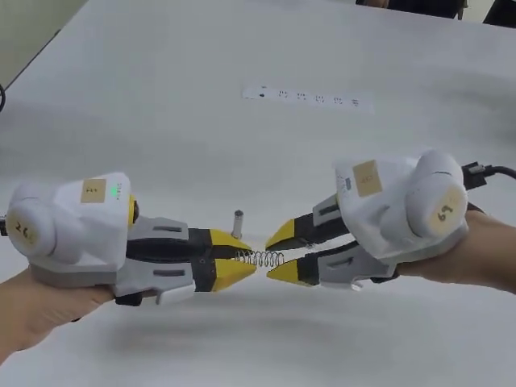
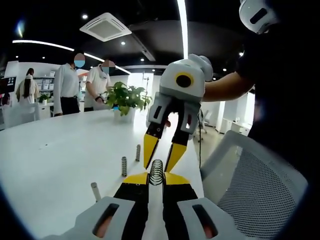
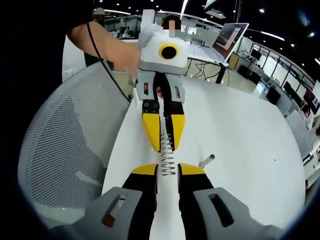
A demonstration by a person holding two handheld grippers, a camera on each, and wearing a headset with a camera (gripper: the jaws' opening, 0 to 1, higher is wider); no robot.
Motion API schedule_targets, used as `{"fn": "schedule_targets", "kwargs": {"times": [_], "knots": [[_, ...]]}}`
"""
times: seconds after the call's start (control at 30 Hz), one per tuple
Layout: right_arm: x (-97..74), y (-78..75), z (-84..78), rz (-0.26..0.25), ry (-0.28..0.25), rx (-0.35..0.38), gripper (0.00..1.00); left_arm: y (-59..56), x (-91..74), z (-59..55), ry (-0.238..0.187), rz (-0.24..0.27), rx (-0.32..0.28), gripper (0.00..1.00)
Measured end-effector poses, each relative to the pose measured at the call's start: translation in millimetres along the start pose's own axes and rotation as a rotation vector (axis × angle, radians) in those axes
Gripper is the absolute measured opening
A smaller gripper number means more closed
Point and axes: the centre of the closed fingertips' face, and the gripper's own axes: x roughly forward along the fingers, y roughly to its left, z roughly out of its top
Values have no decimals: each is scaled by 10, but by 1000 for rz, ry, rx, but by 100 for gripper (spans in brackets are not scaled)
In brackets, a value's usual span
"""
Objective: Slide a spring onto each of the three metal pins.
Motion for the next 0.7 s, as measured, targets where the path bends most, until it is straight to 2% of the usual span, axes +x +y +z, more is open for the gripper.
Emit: {"fn": "schedule_targets", "kwargs": {"times": [0.17,0.27,0.37,0.7], "knots": [[-34,0,-19,7,-52,69,12,-16,-27,26,-11,-6,-9,1],[-41,11,8,20,-109,131,13,-20,-34,37,-15,-7,-12,1],[-47,0,-4,11,-111,118,12,-28,-35,33,-14,-10,-11,1],[-60,48,14,34,-125,103,8,-49,-22,18,-13,-18,-17,1]]}}
